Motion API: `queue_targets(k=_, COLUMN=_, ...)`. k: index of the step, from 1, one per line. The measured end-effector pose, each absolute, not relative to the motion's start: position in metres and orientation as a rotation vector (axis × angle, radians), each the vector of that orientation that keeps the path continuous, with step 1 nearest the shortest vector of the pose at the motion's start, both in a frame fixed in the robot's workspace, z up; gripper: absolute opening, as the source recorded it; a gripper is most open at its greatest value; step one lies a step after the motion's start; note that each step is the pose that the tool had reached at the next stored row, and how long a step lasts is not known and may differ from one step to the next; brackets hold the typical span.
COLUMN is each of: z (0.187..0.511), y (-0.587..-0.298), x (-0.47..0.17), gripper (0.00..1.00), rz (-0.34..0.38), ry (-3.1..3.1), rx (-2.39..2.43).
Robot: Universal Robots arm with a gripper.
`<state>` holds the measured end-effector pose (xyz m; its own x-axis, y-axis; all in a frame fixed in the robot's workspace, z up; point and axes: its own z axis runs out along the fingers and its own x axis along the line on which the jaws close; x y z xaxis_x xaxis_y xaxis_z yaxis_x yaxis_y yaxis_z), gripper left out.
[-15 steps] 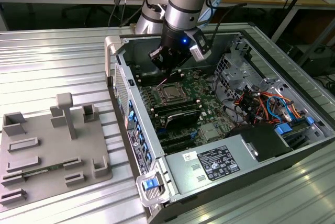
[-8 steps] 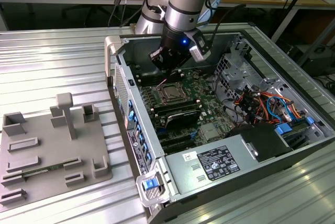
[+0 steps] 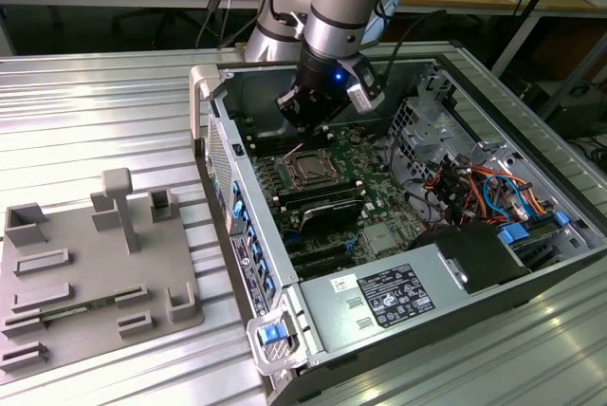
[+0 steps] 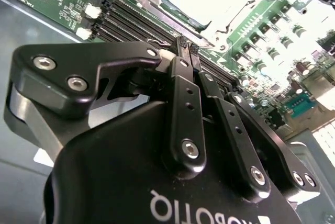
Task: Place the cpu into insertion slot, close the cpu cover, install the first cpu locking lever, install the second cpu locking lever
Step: 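Install the first cpu locking lever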
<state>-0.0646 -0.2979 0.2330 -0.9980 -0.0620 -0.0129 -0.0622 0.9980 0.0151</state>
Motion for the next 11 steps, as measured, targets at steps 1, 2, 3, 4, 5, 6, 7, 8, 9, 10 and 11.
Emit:
queue_targets(k=1, z=0.232, y=-0.298, x=-0.064, gripper=0.15, rz=0.024, ry=3.128, rx=-0.097)
queue_targets(k=2, z=0.232, y=-0.297, x=-0.063, gripper=0.15, rz=0.025, ry=3.127, rx=-0.097)
queue_targets(k=3, z=0.231, y=-0.297, x=-0.062, gripper=0.15, rz=0.025, ry=3.127, rx=-0.097)
queue_targets(k=4, z=0.23, y=-0.296, x=-0.061, gripper=0.15, rz=0.024, ry=3.128, rx=-0.097)
queue_targets(k=5, z=0.229, y=-0.296, x=-0.061, gripper=0.15, rz=0.024, ry=3.128, rx=-0.097)
queue_targets(k=6, z=0.228, y=-0.296, x=-0.06, gripper=0.15, rz=0.024, ry=3.128, rx=-0.097)
queue_targets(k=7, z=0.227, y=-0.295, x=-0.059, gripper=0.15, rz=0.024, ry=3.128, rx=-0.097)
queue_targets(k=8, z=0.225, y=-0.295, x=-0.057, gripper=0.15, rz=0.024, ry=3.128, rx=-0.097)
queue_targets(k=9, z=0.224, y=-0.295, x=-0.055, gripper=0.15, rz=0.024, ry=3.128, rx=-0.097)
queue_targets(k=10, z=0.223, y=-0.295, x=-0.054, gripper=0.15, rz=0.024, ry=3.128, rx=-0.097)
queue_targets(k=11, z=0.223, y=-0.295, x=-0.053, gripper=0.15, rz=0.024, ry=3.128, rx=-0.097)
